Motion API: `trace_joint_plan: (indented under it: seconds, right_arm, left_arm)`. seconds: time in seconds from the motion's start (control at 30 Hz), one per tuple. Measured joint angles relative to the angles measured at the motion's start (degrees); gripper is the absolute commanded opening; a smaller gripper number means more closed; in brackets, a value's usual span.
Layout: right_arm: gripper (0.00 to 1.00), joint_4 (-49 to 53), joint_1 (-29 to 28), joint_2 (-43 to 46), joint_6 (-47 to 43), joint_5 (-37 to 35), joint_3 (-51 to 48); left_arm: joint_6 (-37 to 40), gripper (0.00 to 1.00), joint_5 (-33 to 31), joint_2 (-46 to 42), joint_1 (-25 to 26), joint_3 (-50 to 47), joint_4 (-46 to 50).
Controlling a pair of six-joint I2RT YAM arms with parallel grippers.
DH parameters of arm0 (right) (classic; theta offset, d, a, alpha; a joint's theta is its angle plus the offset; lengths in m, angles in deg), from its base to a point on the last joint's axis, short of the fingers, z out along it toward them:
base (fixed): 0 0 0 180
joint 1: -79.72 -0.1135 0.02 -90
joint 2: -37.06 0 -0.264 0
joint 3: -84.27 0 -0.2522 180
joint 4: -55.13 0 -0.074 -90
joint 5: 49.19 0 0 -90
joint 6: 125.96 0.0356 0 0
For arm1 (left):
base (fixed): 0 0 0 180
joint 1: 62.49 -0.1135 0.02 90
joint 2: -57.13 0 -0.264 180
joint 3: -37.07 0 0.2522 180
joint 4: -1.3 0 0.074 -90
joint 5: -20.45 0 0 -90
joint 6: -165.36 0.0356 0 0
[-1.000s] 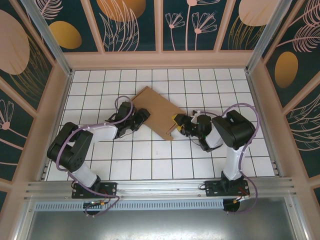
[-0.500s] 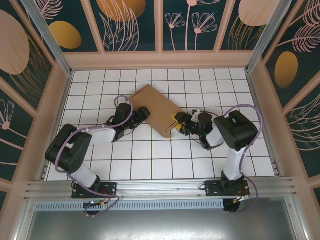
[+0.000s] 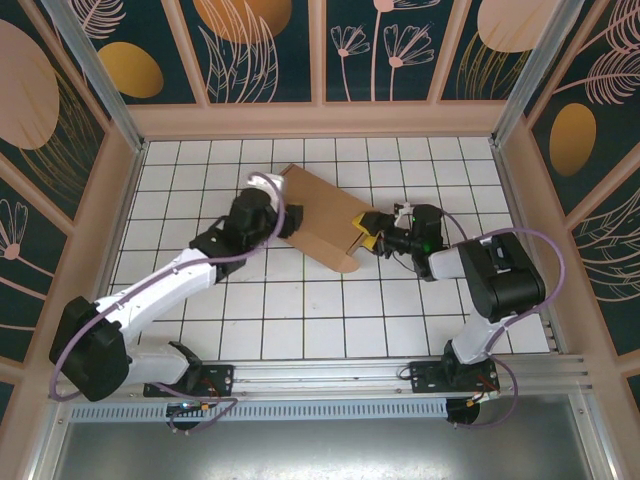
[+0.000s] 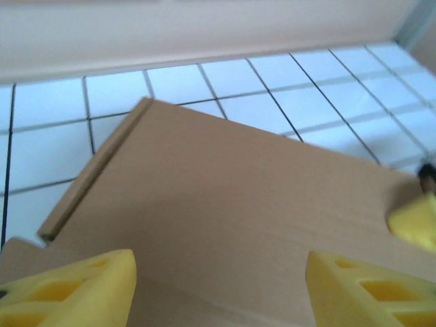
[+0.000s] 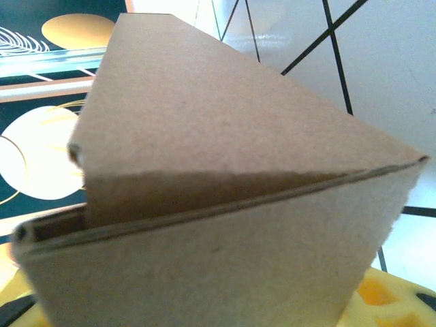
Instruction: Fold the paper box
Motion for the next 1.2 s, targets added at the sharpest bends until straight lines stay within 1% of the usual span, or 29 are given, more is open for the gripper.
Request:
trace_joint_plan:
  seconds: [0.1,0.17,0.43,0.63,0.77,0.9,1.13,1.2]
  right_arm:
    - [0.23,0.9,0.8,0.9,0.0,2.0,0.0]
    - [0.25,0.9,1.0,1.8,0.0,3.2,0.0]
    - [0.27,0.7,1.1,3.6,0.0,7.2,0.0]
    - [0.29,-1.9,1.1,3.6,1.7,8.7,-0.2]
    - [0.29,-2.9,1.0,3.6,3.1,8.8,-0.9]
    - [0.3,-4.3,0.7,3.6,4.1,8.3,-0.9]
    - [0.3,-7.7,0.3,3.6,6.9,7.8,-1.5]
    - [0.3,-9.2,0.3,3.5,8.0,7.8,-1.7]
  left_arm:
    - [14.3,0.69,-2.4,-0.2,6.1,-1.7,1.3]
    - [22.1,0.7,-2.8,-0.4,8.2,-3.1,2.7]
    - [47.3,0.71,-3.3,-3.8,8.6,-7.0,5.2]
    - [63.6,0.75,-7.2,-4.5,8.6,-12.3,1.5]
    - [72.4,0.76,-9.6,-4.5,8.8,-15.4,-4.3]
    - [79.6,0.76,-13.0,-3.3,8.8,-18.4,-13.0]
    - [87.6,0.63,-16.7,-1.5,8.8,-21.4,-26.2]
    - [89.0,0.61,-17.3,-1.3,8.8,-21.8,-28.8]
